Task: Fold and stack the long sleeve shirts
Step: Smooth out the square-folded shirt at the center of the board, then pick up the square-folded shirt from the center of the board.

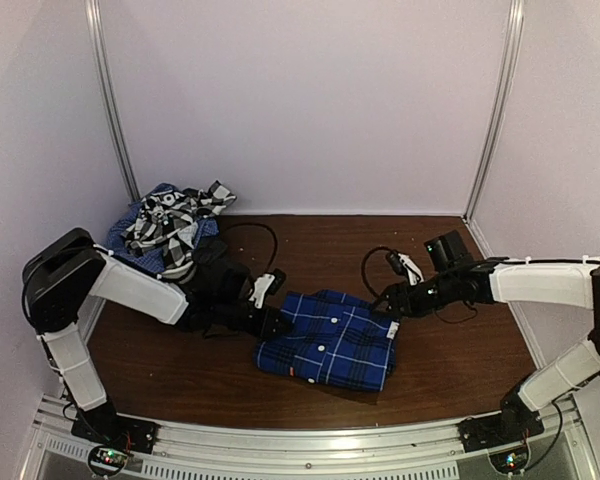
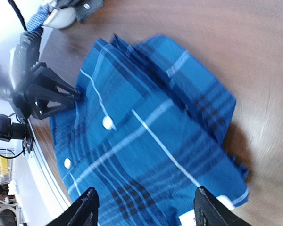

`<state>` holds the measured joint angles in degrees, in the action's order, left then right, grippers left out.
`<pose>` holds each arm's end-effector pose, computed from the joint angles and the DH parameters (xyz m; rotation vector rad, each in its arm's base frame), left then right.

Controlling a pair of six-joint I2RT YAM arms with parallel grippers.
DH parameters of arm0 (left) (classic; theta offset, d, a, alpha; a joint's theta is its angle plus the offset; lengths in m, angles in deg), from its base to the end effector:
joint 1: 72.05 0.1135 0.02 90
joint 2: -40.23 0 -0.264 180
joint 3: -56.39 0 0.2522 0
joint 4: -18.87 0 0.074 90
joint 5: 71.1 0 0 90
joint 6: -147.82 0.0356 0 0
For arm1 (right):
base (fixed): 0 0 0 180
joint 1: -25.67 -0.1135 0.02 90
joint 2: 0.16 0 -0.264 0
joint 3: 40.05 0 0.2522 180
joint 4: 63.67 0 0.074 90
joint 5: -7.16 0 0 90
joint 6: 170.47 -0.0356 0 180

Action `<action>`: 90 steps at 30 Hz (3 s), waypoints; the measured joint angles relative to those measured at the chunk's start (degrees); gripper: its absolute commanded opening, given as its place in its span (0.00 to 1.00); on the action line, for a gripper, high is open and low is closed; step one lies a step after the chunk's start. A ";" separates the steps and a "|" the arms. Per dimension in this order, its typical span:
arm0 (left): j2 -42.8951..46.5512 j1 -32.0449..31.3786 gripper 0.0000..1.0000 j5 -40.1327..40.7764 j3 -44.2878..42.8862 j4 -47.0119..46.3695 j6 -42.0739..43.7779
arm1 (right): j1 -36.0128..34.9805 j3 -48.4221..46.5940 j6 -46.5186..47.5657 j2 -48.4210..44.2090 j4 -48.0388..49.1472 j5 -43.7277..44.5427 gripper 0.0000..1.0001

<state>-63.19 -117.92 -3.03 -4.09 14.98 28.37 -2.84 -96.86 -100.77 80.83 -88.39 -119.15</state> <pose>0.2335 -0.2598 0.1311 0.5712 2.3820 -1.0841 0.2327 0.1504 0.1936 -0.4874 2.4813 1.1382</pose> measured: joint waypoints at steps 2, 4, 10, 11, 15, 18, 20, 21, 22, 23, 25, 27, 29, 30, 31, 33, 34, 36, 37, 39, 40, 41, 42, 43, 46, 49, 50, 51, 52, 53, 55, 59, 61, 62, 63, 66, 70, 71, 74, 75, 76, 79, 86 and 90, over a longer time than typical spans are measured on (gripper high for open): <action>2.16 -0.37 0.23 1.14 -0.26 0.61 0.11 | 0.02 -3.02 1.07 -0.35 -1.60 0.87 0.86; 4.61 -1.33 0.24 2.71 -0.79 1.18 0.39 | 0.02 -6.45 2.56 0.33 -3.10 1.99 0.91; 9.88 -8.55 0.24 8.72 -1.09 1.11 0.81 | 0.04 -17.25 7.37 10.93 -7.98 2.82 0.97; 10.01 -9.79 0.24 9.68 -1.09 1.01 0.79 | 0.07 -19.06 8.24 13.33 -8.87 2.71 0.98; 9.25 -15.34 0.24 14.36 -1.05 0.55 0.57 | 0.31 -25.51 11.08 21.35 -12.37 1.40 0.99; 7.17 -19.19 0.24 18.51 -1.03 -0.70 0.39 | 0.76 -29.44 12.94 25.77 -14.14 -0.15 0.99; 5.05 -21.33 0.24 21.00 -1.09 -1.33 0.39 | 1.16 -32.33 14.36 28.52 -15.67 -1.49 0.99; 3.61 -22.34 0.23 22.14 -1.27 -1.44 0.42 | 1.31 -33.83 15.04 29.97 -16.35 -2.01 0.99; 2.08 -23.21 0.23 23.15 -1.46 -1.51 0.42 | 1.46 -35.30 15.85 31.32 -16.85 -2.47 0.99; 0.00 -23.98 0.23 24.26 -1.66 -1.66 0.42 | 1.55 -36.35 16.28 32.35 -17.22 -2.67 0.99; -1.42 -24.98 0.23 25.03 -1.68 -1.68 0.39 | 1.70 -38.60 17.79 34.64 -18.43 -3.10 0.99; -2.54 -25.44 0.23 25.88 -1.81 -2.08 0.39 | 1.90 -40.44 19.43 36.61 -19.76 -3.74 0.99; -2.82 -25.49 0.23 26.32 -2.05 -2.12 0.35 | 2.16 -42.40 21.20 38.64 -21.44 -4.33 0.98; -2.82 -25.49 0.23 26.49 -2.16 -2.12 0.35 | 2.32 -43.30 22.05 39.60 -22.18 -4.81 0.98; -2.82 -25.49 0.23 26.67 -2.27 -2.05 0.35 | 2.49 -44.06 22.95 40.48 -22.93 -5.31 0.98; -2.82 -25.51 0.23 26.99 -2.43 -1.95 0.37 | 2.73 -45.27 24.59 41.64 -24.22 -6.78 0.96; -2.82 -25.51 0.23 27.06 -2.51 -1.84 0.35 | 2.86 -45.86 25.16 41.99 -24.98 -7.37 0.95; -2.82 -25.51 0.23 27.19 -2.67 -1.64 0.37 | 2.91 -46.84 26.56 42.73 -26.64 -8.46 0.95; -2.82 -25.51 0.23 27.26 -2.73 -1.57 0.37 | 2.93 -47.28 27.47 43.08 -27.39 -9.07 0.95; -2.82 -25.51 0.23 27.36 -2.89 -1.31 0.37 | 2.95 -47.67 28.83 43.43 -28.70 -10.43 0.95; -2.82 -25.51 0.23 27.45 -3.02 -1.09 0.37 | 2.95 -47.67 29.55 43.50 -29.40 -11.28 0.95; -2.82 -25.51 0.23 27.54 -3.15 -0.90 0.37 | 2.95 -47.67 30.36 43.54 -30.23 -11.98 0.95; -2.82 -25.51 0.23 27.63 -3.30 -0.72 0.39 | 2.95 -47.67 30.95 43.54 -30.95 -12.70 0.95; -2.82 -25.51 0.23 27.80 -3.41 -0.70 0.39 | 2.93 -47.65 31.43 43.58 -31.52 -13.25 0.94; -2.82 -25.51 0.23 28.30 -3.45 -0.57 0.44 | 2.82 -47.21 33.27 43.67 -33.00 -15.39 0.92; -2.82 -25.59 0.23 28.65 -3.45 -0.37 0.52 | 2.32 -46.82 34.64 43.76 -34.01 -16.48 0.87; -2.82 -25.62 0.23 28.76 -3.45 -0.35 0.63 | 1.97 -46.80 35.26 43.98 -34.49 -16.85 0.83; -2.82 -25.62 0.23 28.83 -3.45 -0.33 0.72 | 1.53 -46.80 35.50 44.04 -34.60 -17.05 0.80; -2.82 -25.62 0.23 28.85 -3.45 -0.33 0.81 | 0.92 -46.80 35.65 44.30 -34.71 -17.33 0.77; -2.82 -25.62 0.23 28.92 -3.45 -0.31 0.85 | 0.33 -46.80 36.06 44.61 -34.86 -17.99 0.75; -2.82 -25.62 0.23 29.11 -3.45 -0.26 0.92 | -0.94 -46.53 36.76 45.18 -34.82 -19.54 0.70; -2.80 -25.62 0.23 29.51 -3.45 -0.17 1.05 | -3.06 -43.93 37.27 45.44 -33.07 -23.87 0.54; -2.78 -25.68 0.23 29.75 -3.45 -0.13 1.07 | -3.50 -42.60 37.57 45.53 -32.33 -25.59 0.40; -2.75 -25.73 0.24 29.97 -3.45 -0.04 1.09 | -3.63 -41.88 37.59 45.68 -32.02 -26.64 0.27; -2.64 -25.75 0.25 30.18 -3.45 0.17 1.11 | -3.72 -41.20 37.66 45.86 -31.80 -27.58 0.14; -1.97 -25.75 0.31 31.36 -3.43 1.29 1.38 | -3.28 -39.12 37.42 46.12 -31.34 -29.97 0.00; 1.36 -25.75 0.39 34.03 -3.43 4.11 1.51 | -1.53 -34.95 33.59 43.21 -28.65 -30.99 0.00; 2.80 -25.75 0.43 34.91 -3.41 5.14 1.49 | -1.01 -33.42 32.22 41.44 -27.82 -30.29 0.00; 8.66 -25.70 0.57 37.70 -3.43 8.20 1.44 | 2.08 -28.20 26.71 31.56 -25.83 -26.01 0.00; 10.88 -25.70 0.60 38.77 -3.50 9.38 1.40 | 3.56 -27.19 24.61 27.47 -25.73 -23.65 0.00; 12.59 -25.68 0.62 39.71 -3.72 10.38 1.29 | 5.22 -26.93 22.77 23.39 -26.08 -20.48 0.00; 18.27 -25.00 0.64 42.45 -5.75 14.91 0.87 | 9.33 -28.44 18.45 13.73 -28.33 -8.41 0.00; 24.79 -17.77 0.67 44.28 -11.32 24.11 -0.37 | 12.61 -36.96 11.43 3.37 -41.90 24.98 0.00; 27.26 -14.03 0.68 44.94 -11.37 28.20 -0.52 | 12.79 -42.82 8.83 3.50 -50.36 40.33 0.00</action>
<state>-35.93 -131.95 41.91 -15.45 43.18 27.84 9.94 -139.68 -91.94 84.33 -138.75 -78.83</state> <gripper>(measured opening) 0.674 0.074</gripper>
